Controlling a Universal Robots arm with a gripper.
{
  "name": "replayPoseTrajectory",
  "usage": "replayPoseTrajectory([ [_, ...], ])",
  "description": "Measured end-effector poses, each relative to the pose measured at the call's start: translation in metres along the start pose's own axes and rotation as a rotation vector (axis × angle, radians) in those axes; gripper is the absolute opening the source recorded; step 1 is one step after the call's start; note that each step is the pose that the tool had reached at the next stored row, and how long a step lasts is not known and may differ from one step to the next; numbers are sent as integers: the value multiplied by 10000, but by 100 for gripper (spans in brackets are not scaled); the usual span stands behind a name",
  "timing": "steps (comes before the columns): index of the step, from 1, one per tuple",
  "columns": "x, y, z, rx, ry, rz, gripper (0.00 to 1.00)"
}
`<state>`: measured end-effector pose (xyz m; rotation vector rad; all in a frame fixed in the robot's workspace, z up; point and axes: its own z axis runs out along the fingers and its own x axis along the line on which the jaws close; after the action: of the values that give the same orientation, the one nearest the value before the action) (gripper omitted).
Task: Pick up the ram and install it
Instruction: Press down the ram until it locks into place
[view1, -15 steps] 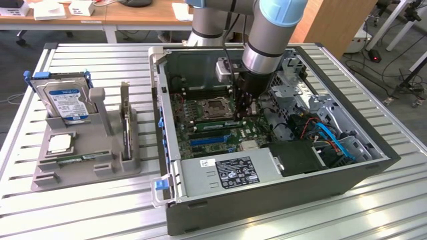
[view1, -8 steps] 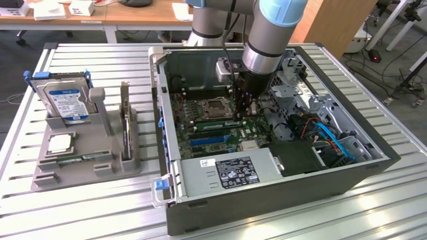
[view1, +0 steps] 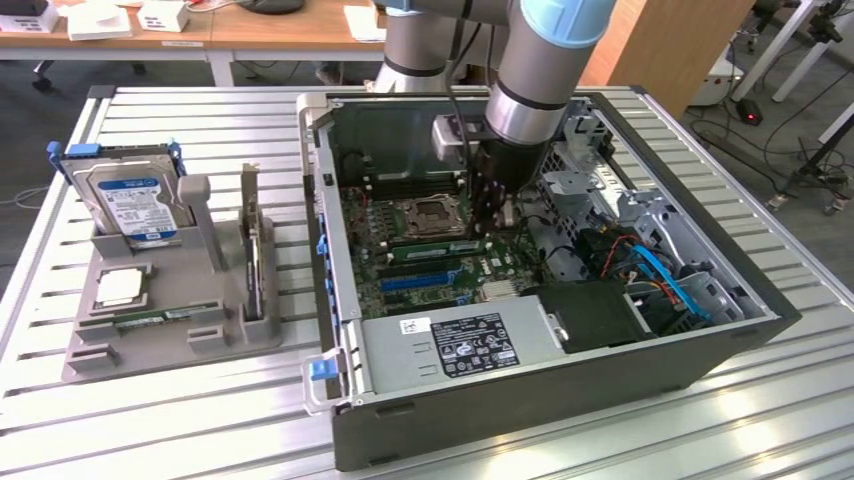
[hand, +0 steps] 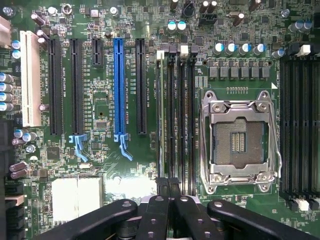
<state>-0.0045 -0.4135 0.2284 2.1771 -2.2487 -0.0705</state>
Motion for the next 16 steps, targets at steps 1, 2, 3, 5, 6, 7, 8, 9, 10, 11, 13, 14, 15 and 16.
replayPoseTrajectory([
  [1, 0, 0, -10, 0, 1, 0, 9],
  [2, 0, 1, -21, 0, 1, 1, 9],
  [3, -1, 1, -30, 0, 1, 0, 9],
  [5, -1, 2, -49, 0, 1, 0, 9],
  [6, -1, 2, -58, 0, 1, 0, 9],
  [7, -1, 2, -67, 0, 1, 0, 9],
  [8, -2, 3, -78, 0, 1, 0, 9],
  [9, -2, 3, -88, 0, 1, 0, 9],
  [10, -2, 4, -97, 0, 1, 0, 9],
  [11, -2, 4, -106, 0, 0, 0, 9],
  [13, -3, 5, -126, 0, 0, 0, 9],
  [14, -3, 5, -137, 0, 1, 0, 9],
  [15, -3, 6, -149, 0, 1, 0, 9],
  [16, -4, 6, -159, 0, 1, 0, 9],
])
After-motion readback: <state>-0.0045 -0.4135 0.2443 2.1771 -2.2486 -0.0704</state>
